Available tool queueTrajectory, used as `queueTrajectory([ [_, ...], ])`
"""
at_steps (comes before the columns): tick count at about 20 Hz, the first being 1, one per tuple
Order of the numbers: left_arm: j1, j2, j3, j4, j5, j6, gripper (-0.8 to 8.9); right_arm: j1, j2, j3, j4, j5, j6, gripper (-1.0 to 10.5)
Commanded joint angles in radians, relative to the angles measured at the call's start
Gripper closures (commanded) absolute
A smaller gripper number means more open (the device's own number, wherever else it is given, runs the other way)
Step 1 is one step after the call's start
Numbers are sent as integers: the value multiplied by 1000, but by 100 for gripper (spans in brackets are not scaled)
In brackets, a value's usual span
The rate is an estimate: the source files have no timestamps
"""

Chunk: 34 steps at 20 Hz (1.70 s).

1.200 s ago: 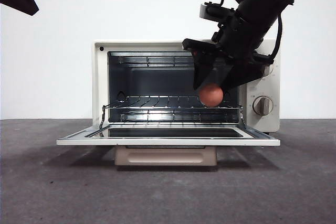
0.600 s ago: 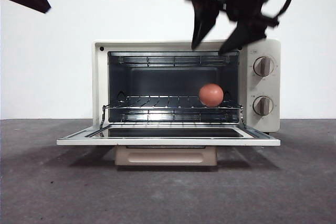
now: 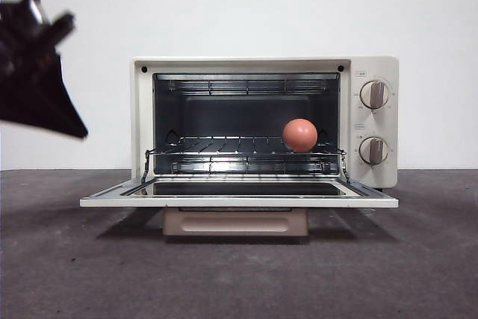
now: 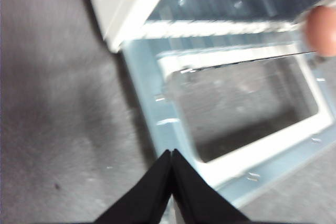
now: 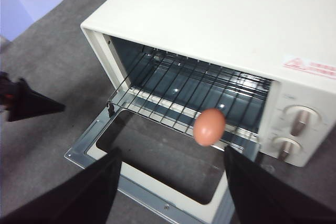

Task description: Eggoven

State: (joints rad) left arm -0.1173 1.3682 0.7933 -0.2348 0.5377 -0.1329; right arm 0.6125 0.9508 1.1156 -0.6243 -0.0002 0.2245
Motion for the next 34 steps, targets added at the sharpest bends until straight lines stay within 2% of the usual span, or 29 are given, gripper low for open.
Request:
queueTrajectory([
  [1, 6, 113, 2, 60, 56, -10, 807, 7, -37, 20, -16, 4, -5, 634],
  [8, 4, 327, 2, 191, 114, -19, 807, 7, -111, 20, -31, 31, -4, 634],
  [19, -31, 398, 2, 274, 271, -48, 807, 7, -110, 20, -35, 54, -4, 634],
  [21, -13, 398, 2, 316, 345, -97, 807, 7, -109, 20, -35, 58, -3, 634],
  [26, 40, 396, 2, 492, 438, -259, 807, 7, -109, 20, -35, 61, 0, 634],
  [34, 55, 396, 10, 982, 419, -603, 807, 7, -109, 20, -66, 61, 0, 634],
])
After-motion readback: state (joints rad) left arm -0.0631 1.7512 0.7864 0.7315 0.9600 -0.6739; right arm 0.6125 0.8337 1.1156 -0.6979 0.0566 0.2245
